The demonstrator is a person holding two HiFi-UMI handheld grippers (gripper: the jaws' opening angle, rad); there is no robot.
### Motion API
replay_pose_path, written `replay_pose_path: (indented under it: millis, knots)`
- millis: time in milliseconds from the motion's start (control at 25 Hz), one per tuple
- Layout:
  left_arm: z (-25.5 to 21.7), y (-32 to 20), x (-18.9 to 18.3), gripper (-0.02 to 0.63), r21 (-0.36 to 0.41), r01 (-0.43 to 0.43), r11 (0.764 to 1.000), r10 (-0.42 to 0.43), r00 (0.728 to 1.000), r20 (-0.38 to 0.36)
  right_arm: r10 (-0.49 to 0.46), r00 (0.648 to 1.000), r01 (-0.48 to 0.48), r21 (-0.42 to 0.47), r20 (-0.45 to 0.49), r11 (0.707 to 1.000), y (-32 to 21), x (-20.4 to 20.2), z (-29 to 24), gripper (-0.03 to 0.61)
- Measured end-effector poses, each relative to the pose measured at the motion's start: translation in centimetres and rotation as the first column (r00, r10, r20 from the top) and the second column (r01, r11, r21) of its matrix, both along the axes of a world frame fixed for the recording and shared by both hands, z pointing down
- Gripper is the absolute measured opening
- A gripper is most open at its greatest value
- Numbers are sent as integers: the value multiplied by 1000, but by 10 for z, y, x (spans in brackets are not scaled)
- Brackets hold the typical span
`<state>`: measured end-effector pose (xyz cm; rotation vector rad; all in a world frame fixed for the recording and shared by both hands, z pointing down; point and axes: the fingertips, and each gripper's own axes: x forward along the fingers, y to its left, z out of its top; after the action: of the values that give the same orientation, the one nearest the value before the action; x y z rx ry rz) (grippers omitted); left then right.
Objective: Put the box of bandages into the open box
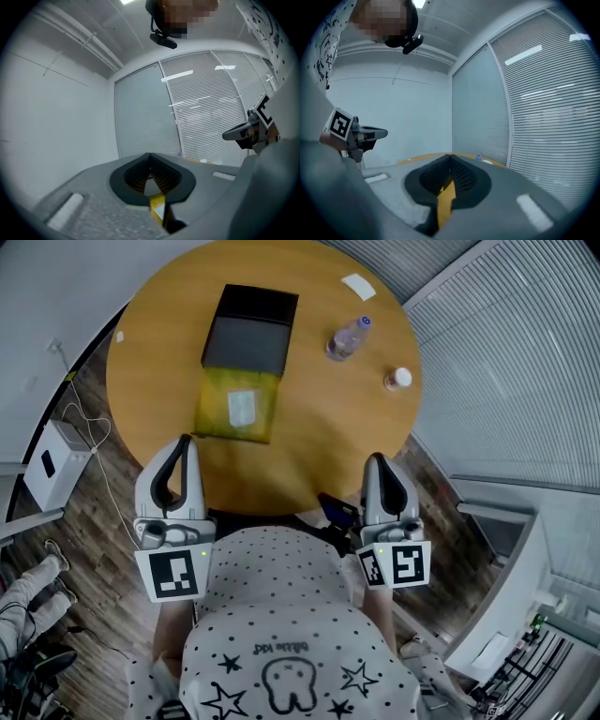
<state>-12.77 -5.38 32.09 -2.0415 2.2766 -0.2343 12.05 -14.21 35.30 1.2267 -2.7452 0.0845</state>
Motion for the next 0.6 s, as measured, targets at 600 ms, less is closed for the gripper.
replay_pose_path:
  millis: [600]
  knots:
    - [5,-2,8,11,-17,-6,1000,6,1000,-14,-11,1000,11,-1,5,1000,0,1,2,5]
